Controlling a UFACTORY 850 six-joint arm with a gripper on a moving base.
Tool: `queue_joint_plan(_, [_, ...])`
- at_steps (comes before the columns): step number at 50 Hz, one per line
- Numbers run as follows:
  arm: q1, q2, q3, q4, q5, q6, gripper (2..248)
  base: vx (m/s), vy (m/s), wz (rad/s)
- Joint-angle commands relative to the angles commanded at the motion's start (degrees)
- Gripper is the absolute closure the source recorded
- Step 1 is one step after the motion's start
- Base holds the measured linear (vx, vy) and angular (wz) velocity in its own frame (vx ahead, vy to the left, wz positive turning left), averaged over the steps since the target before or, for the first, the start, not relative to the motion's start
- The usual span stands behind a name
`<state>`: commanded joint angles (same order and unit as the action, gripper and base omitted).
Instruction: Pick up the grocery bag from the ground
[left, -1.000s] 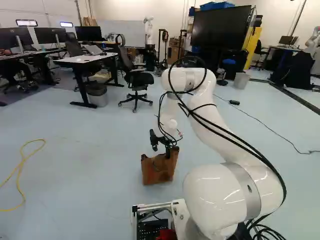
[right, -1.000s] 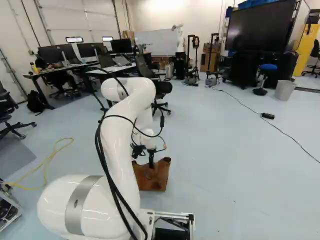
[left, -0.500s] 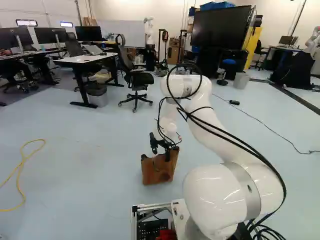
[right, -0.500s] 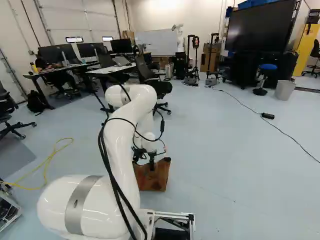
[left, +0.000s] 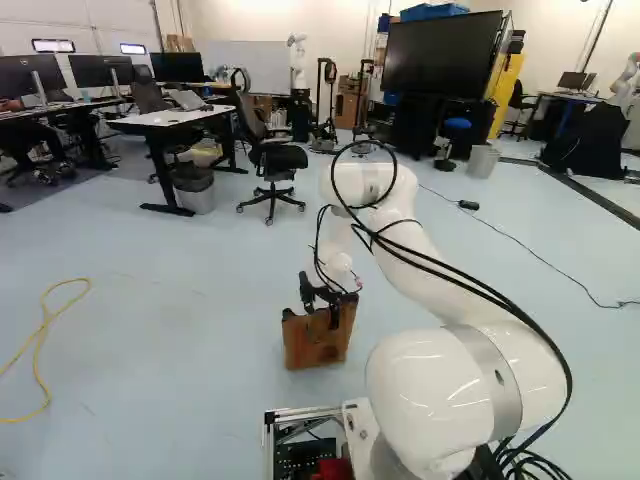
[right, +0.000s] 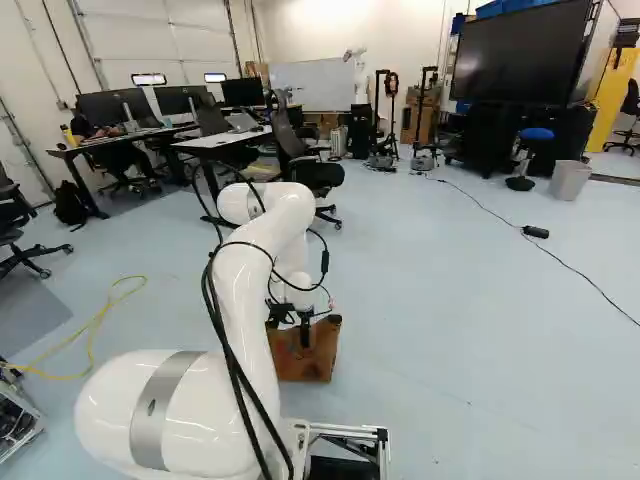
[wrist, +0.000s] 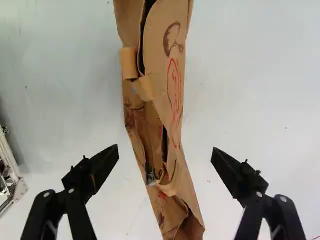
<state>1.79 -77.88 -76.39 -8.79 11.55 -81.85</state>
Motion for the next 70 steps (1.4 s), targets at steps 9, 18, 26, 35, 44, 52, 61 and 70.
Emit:
queue_joint_plan(9, [0.00,-1.95,-1.73,0.00,0.00,0.00,3,0.000,0.000,0.000])
queue_joint_plan(18, [0.00,-3.39,-3.03,0.00,0.00,0.00,3,0.000,0.000,0.000])
queue_joint_plan(26, [0.00,-3.63,-3.24,0.00,0.00,0.00,3,0.000,0.000,0.000])
queue_joint_plan(35, [0.00,-3.65,-3.26,0.00,0.00,0.00,27,0.000,0.000,0.000])
queue_joint_plan(44, [0.00,-3.65,-3.26,0.00,0.00,0.00,104,0.000,0.000,0.000])
queue_joint_plan(52, [0.00,-3.61,-3.22,0.00,0.00,0.00,181,0.000,0.000,0.000])
queue_joint_plan(61, [0.00,-2.26,-2.00,0.00,0.00,0.00,215,0.000,0.000,0.000])
queue_joint_plan(70, [0.00,-0.38,-0.33,0.00,0.00,0.00,226,0.000,0.000,0.000])
